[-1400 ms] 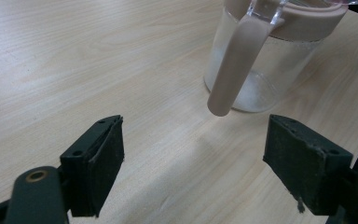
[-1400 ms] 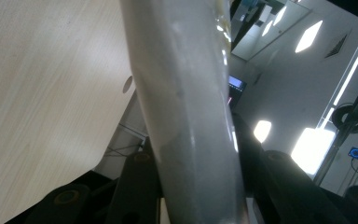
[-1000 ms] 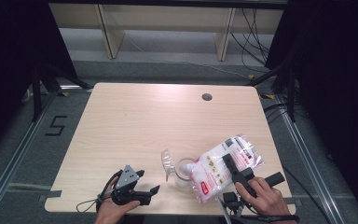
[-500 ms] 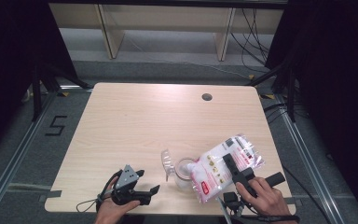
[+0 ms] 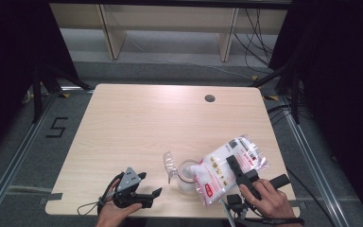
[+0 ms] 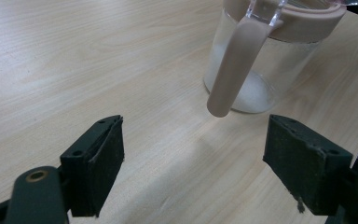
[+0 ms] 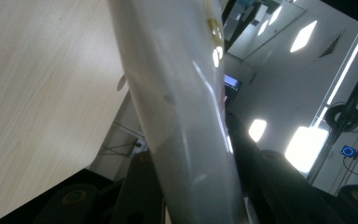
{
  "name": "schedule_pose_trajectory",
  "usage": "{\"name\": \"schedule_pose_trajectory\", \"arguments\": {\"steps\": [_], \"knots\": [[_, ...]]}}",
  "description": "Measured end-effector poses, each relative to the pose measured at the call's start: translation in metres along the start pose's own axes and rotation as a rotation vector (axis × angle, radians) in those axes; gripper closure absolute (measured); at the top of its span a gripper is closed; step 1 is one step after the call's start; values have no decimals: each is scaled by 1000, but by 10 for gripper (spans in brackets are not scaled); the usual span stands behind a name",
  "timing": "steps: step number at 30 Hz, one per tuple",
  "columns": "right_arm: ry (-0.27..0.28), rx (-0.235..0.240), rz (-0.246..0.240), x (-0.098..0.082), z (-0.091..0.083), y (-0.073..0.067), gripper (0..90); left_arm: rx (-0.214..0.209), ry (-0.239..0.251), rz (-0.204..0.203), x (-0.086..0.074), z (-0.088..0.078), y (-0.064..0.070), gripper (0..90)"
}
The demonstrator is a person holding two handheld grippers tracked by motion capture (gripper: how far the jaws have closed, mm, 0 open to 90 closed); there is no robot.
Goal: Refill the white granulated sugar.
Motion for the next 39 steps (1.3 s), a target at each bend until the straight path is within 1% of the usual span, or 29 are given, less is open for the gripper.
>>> {"name": "schedule_pose_trajectory", "arguments": {"steps": [1,2,4,5,6,7,8,9,11,12,13,15,16,17,18,23,24,25,26,29,30,31,32,33,34,35,37,38,39], "knots": [[3,-2,-2,0,0,1,738,-2,-3,2,0,0,0,195],[-5,2,16,0,0,-1,740,-3,-5,3,-1,0,0,195],[-4,0,12,0,0,-1,742,-3,1,-3,0,0,1,195],[-11,7,40,0,-1,-3,743,0,-3,17,0,-1,-1,195],[-16,6,51,0,-1,-4,744,0,-2,10,0,0,0,195],[-17,8,52,0,-1,-4,745,-4,1,-3,0,0,1,195],[-13,8,42,0,-1,-4,747,-5,-5,5,-1,0,0,195],[-9,8,32,0,-1,-3,748,-2,-3,2,-1,0,0,195],[-9,8,33,0,0,-3,750,-1,-3,18,0,-1,-1,195],[1,1,1,0,0,-1,751,-1,-3,18,0,-1,-1,195],[4,-1,1,0,1,0,752,-5,-2,-2,0,0,0,195],[0,-2,9,0,0,0,754,-5,0,14,0,0,0,195],[0,0,5,0,0,0,754,-1,2,9,0,0,0,195],[-12,5,38,0,-1,-2,755,-1,1,13,0,0,0,195],[-2,2,8,0,0,0,755,-1,3,-2,0,0,0,195],[8,-4,2,0,1,0,758,0,-2,17,0,-1,-1,195],[1,-1,28,0,0,-2,758,-1,-2,11,0,0,-1,195],[-2,1,36,0,0,-2,759,-3,1,-4,0,0,0,195],[10,-6,-1,0,1,0,759,-4,0,2,0,0,1,195],[7,-5,3,0,1,0,761,0,-2,17,0,-1,-1,195],[4,-4,6,0,1,0,761,-1,-2,17,0,-1,-1,195],[7,-7,3,0,1,0,762,-2,-3,5,0,0,0,195],[7,-3,-4,0,1,1,762,-2,1,12,0,0,0,195],[9,-6,-1,0,1,1,762,-2,3,11,0,0,0,195],[-6,-5,36,0,0,-1,763,-1,4,12,1,0,0,195],[9,-6,-2,0,1,1,763,0,-1,18,0,-1,-1,195],[8,-8,1,0,1,1,764,0,2,9,0,0,0,195],[-3,-7,44,0,0,-2,764,-1,2,13,0,0,0,195],[-1,-1,37,0,1,-2,764,-1,4,12,1,0,0,195]]}}
Point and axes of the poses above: each handheld gripper's, and its own axes: z roughly forward along the jaws, x roughly out of its top, y roughly to its right, the point moved 9 cm from there along z, roughly forward along the jaws, and after that the axes turned 4 degrees about -z, right-handed, at the moved point
